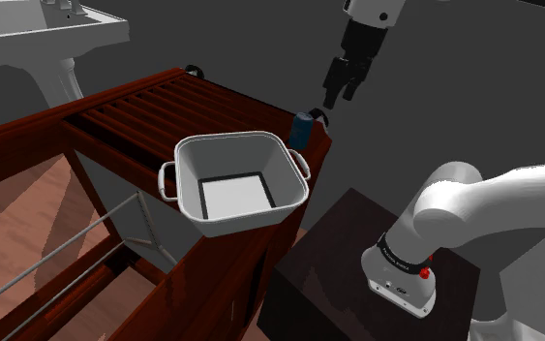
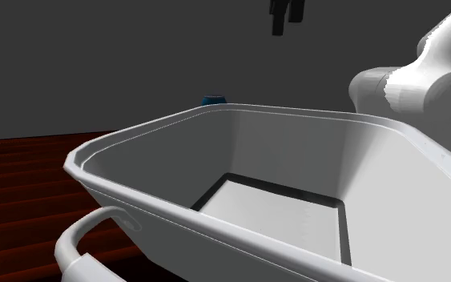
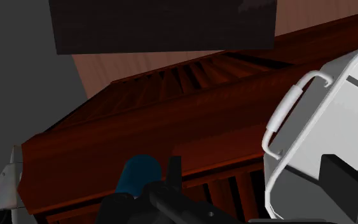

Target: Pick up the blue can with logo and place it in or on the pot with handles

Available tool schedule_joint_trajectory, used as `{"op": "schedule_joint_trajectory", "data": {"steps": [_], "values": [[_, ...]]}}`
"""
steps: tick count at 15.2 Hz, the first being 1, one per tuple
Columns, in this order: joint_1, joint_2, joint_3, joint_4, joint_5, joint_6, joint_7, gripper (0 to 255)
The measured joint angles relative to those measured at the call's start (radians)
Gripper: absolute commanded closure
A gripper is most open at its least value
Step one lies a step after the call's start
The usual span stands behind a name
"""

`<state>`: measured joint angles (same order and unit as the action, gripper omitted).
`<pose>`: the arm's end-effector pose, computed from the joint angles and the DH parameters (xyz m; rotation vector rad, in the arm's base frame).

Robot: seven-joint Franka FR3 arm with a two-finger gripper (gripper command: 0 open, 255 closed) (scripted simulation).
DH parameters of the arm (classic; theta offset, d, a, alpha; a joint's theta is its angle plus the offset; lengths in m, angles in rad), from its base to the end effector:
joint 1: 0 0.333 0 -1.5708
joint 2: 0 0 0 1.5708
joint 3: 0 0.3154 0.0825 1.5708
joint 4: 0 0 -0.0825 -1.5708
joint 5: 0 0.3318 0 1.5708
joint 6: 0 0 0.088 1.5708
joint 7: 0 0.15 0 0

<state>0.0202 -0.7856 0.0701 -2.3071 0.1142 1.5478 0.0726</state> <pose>0.2521 0.0465 0.5650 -3.0752 -0.0029 -0.0312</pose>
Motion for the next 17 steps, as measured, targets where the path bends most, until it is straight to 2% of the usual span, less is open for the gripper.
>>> {"op": "schedule_joint_trajectory", "data": {"steps": [5, 17], "values": [[-0.019, 0.058, -0.024, -0.025, -0.030, 0.074, -0.034, 0], [-0.086, 0.363, -0.096, -0.038, -0.119, 0.376, -0.122, 0]]}}
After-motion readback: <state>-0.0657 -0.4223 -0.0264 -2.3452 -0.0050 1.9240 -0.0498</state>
